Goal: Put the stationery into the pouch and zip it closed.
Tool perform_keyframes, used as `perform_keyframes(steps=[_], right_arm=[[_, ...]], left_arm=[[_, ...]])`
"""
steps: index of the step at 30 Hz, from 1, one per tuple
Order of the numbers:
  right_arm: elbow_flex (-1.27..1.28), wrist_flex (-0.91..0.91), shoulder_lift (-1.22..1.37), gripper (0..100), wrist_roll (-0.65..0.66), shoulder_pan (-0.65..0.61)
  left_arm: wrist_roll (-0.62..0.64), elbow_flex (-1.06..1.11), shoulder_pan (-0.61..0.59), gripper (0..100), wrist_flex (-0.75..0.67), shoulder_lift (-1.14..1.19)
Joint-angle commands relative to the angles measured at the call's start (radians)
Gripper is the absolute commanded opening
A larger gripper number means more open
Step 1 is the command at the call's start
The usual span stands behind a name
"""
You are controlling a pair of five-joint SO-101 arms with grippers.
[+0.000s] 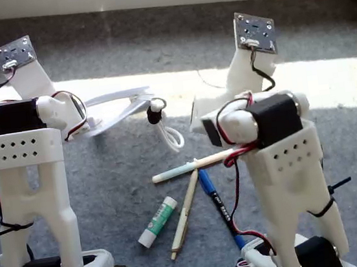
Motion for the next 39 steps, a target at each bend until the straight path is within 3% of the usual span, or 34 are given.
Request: perform_keyframes(steps=[1,25,39], right_arm=[[-0.058,0.018,0.016,12.3,-0.041,-0.004],[0.007,0.016,0.4,12.4,-0.04,0.142],[0.358,-0.331,0.41,12.4,-0.041,0.151]], left_arm=[[-0.009,0.002,-0.013,4,-0.018,0.007],[-0.009,0.002,-0.013,4,-0.02,0.007],[-0.009,0.002,-0.013,4,-0.02,0.007]])
